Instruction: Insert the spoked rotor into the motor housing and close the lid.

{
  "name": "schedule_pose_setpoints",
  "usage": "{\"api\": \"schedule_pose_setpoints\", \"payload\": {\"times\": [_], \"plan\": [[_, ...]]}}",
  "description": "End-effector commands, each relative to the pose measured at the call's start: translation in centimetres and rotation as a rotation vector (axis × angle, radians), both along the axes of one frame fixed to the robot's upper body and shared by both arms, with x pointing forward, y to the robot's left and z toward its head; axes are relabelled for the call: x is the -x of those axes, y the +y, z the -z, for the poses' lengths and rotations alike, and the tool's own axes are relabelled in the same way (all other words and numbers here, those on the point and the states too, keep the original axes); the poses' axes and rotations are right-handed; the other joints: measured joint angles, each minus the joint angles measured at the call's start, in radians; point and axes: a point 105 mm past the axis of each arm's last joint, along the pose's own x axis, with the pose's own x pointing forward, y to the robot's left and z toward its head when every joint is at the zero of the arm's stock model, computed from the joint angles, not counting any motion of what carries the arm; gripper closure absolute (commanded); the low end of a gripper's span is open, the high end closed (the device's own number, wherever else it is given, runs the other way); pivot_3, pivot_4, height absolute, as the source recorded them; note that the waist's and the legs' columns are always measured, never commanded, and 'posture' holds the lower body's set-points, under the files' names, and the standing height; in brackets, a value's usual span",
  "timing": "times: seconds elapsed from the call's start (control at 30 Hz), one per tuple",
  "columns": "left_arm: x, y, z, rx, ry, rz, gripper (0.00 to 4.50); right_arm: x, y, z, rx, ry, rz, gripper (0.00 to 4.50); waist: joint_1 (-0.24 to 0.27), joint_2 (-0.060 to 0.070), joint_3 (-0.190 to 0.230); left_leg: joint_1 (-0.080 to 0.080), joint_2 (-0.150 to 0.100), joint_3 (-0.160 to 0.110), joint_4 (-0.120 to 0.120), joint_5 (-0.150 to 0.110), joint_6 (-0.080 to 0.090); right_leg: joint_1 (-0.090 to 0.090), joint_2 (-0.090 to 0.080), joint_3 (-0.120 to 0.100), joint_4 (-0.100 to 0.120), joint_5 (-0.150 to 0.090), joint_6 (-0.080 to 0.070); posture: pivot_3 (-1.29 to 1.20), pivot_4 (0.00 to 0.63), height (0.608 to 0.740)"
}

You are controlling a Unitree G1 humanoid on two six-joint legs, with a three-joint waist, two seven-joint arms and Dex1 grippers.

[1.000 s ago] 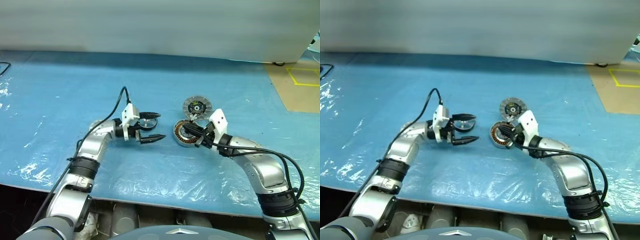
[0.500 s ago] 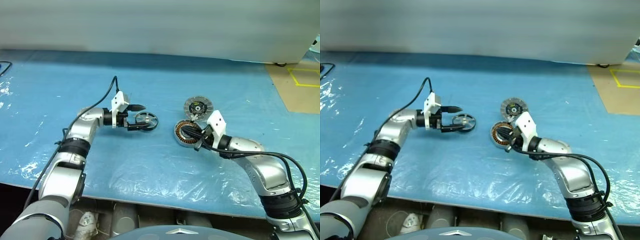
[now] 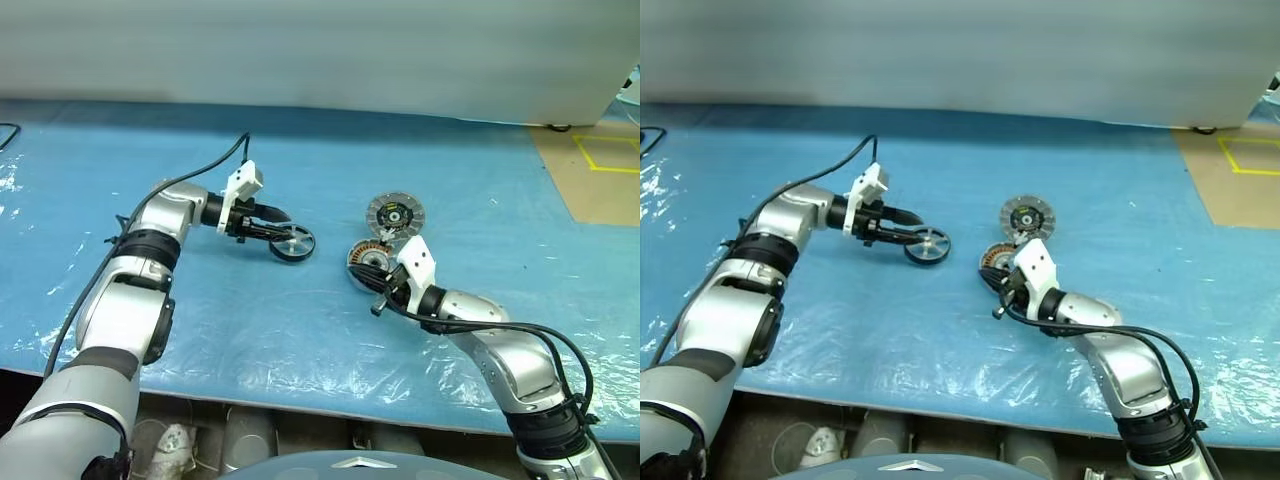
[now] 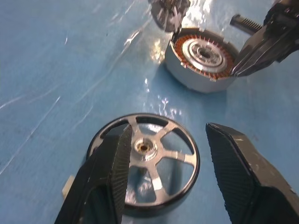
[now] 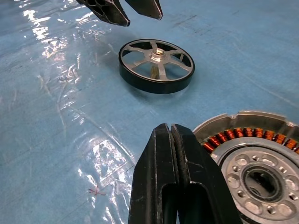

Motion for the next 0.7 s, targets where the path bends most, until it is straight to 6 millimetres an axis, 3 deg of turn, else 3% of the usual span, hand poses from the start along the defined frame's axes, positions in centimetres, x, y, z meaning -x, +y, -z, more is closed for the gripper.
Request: {"api": "schedule_pose_setpoints", "payload": {"times": [0.03, 0.4, 0.7], "plan": [[-0.5, 0.1, -1.2, -0.060, -0.009, -0.004, 1.91, 0.6, 0.9, -0.9, -0.023, -0.040, -0.010, 4.50, 0.000, 0.000, 0.000, 0.000, 0.000, 0.000, 0.000, 0.000, 0.000, 0.000, 0.000, 0.000, 0.000, 0.000, 0.000, 0.00, 0.150, 0.740], [-1.8, -2.1, -0.7, -0.102, -0.075, -0.039, 1.91, 0.3, 0.5, -1.0, -0.038, -0.049, 0.041, 4.50, 0.000, -0.001, 0.001, 0.000, -0.001, -0.001, 0.000, 0.000, 0.000, 0.001, 0.000, -0.001, 0.000, 0.000, 0.000, 0.00, 0.150, 0.740], [-1.9, -1.3, 1.1, -0.190, -0.051, -0.075, 1.91, 0.7, 0.4, -0.7, -0.048, -0.042, 0.073, 4.50, 0.001, -0.002, 0.001, 0.000, -0.001, -0.002, 0.000, 0.000, 0.000, 0.001, -0.001, -0.001, -0.001, 0.000, 0.000, 0.00, 0.150, 0.740]]}}
